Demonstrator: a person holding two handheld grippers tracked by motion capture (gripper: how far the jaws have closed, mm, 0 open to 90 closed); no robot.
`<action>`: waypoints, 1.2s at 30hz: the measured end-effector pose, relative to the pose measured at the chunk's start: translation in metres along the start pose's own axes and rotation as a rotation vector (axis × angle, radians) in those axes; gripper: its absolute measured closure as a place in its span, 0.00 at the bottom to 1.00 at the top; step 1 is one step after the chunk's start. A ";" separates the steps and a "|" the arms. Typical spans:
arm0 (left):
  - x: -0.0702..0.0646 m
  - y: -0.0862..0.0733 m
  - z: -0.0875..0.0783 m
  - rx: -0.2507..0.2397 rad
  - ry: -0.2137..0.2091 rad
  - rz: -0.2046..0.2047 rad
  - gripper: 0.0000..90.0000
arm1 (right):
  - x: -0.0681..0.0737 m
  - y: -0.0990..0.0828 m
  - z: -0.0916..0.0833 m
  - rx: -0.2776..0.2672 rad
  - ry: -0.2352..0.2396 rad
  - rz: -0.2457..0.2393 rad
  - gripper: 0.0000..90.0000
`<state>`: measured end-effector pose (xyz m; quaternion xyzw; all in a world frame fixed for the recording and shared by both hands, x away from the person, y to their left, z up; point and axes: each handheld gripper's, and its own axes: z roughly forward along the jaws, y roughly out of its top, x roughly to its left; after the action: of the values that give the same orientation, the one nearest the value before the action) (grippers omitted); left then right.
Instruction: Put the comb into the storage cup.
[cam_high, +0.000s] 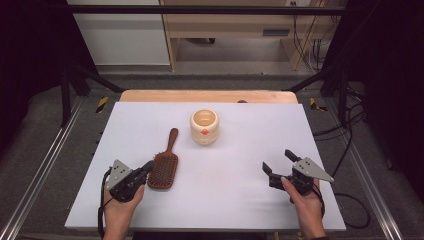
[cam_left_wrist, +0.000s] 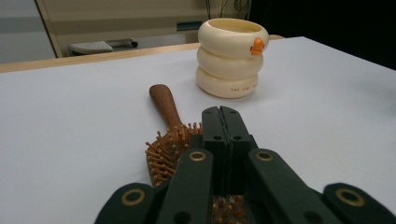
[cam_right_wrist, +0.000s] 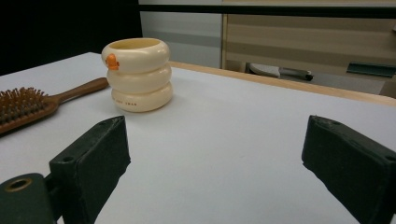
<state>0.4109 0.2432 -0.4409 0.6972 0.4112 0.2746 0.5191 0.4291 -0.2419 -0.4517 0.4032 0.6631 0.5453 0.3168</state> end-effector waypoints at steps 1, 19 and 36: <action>-0.001 0.000 0.001 0.002 -0.006 -0.001 1.00 | 0.000 0.000 0.000 0.000 -0.001 0.001 0.08; -0.004 -0.012 0.012 0.139 -0.007 -0.011 1.00 | 0.000 0.000 0.000 0.002 0.002 0.004 0.09; -0.010 -0.019 0.012 0.202 -0.026 -0.036 1.00 | 0.000 0.000 0.000 0.000 0.006 0.004 0.09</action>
<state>0.4101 0.2304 -0.4625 0.7419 0.4424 0.2136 0.4563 0.4289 -0.2423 -0.4518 0.4030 0.6633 0.5471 0.3135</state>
